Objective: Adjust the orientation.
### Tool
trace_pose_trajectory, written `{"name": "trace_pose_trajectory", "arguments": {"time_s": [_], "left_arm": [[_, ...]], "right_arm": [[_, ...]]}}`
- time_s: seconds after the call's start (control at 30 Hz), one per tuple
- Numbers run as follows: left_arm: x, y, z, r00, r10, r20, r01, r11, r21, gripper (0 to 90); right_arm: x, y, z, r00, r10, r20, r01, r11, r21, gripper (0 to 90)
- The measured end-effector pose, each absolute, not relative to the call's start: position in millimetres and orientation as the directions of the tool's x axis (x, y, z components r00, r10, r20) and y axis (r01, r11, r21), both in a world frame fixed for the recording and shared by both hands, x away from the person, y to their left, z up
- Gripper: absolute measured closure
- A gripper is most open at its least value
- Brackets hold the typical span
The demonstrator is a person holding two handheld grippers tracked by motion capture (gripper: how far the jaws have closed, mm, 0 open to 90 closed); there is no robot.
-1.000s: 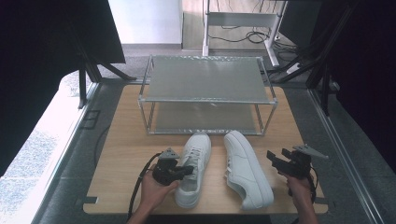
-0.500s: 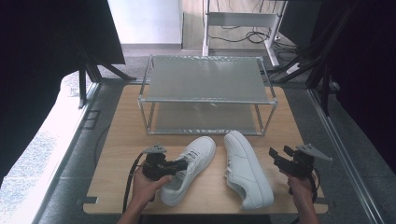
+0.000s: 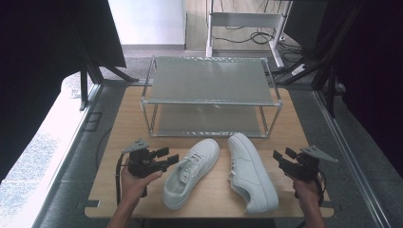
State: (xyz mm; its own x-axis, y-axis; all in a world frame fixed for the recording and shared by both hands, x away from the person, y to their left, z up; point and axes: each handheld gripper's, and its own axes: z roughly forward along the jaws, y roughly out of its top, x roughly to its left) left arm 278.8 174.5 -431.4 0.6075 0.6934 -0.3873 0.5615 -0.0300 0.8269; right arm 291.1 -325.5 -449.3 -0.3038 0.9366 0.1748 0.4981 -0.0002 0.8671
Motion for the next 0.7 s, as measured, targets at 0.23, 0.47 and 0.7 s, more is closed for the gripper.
{"name": "trace_pose_trajectory", "arguments": {"time_s": [0.23,0.47,0.7], "left_arm": [[279,187,-429,0.56,0.749,-0.355,0.544,-0.01,0.839,34.9],[280,185,-434,0.532,0.788,-0.311,0.545,-0.038,0.837,32.9],[281,184,-435,0.536,0.777,-0.33,0.557,-0.032,0.83,33.3]], "right_arm": [[286,-316,-435,-0.372,0.923,0.103,0.483,0.098,0.87,50.1],[279,-300,-421,-0.423,0.902,0.087,0.465,0.133,0.875,62.8],[271,-278,-412,-0.51,0.857,0.075,0.444,0.188,0.876,80.1]]}}
